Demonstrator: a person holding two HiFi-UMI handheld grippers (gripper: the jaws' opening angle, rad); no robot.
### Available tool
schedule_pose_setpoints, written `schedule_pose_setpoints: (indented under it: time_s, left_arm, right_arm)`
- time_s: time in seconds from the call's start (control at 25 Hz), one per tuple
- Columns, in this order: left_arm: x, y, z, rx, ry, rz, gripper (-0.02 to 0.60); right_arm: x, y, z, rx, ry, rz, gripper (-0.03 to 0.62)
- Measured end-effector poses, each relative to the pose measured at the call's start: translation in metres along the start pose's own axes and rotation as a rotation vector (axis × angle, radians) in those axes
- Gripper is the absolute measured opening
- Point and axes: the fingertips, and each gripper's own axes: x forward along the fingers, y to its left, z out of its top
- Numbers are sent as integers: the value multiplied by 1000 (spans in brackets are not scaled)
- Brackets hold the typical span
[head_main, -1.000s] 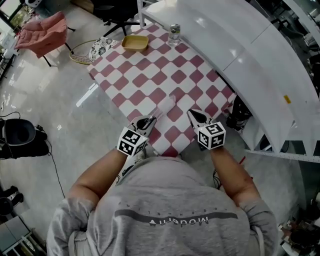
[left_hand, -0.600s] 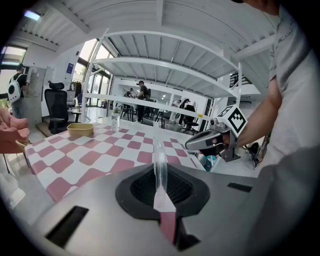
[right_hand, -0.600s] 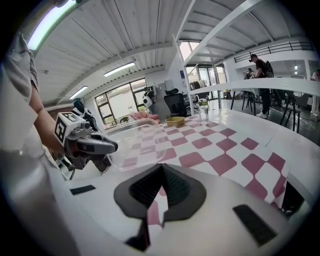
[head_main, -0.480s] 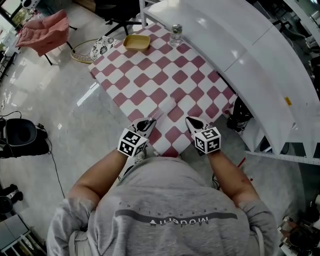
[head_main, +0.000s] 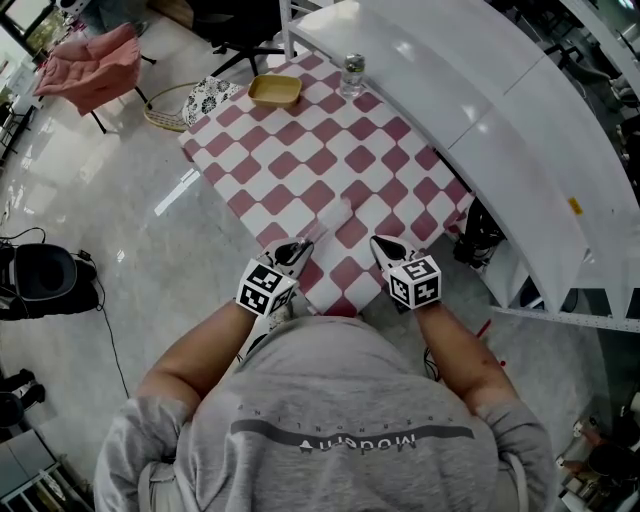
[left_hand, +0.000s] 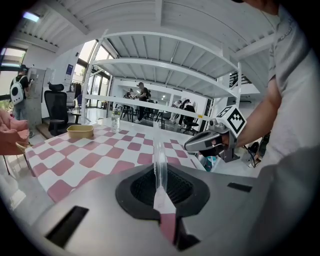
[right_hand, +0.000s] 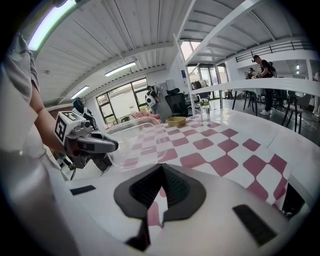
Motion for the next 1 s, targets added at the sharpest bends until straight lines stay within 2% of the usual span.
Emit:
schedule_pose_setpoints:
  time_s: [1.0]
  left_arm:
    - [-5,0,5,2,-18,4,25]
  right_arm:
    - [-2,5,3,-55,17,10,23]
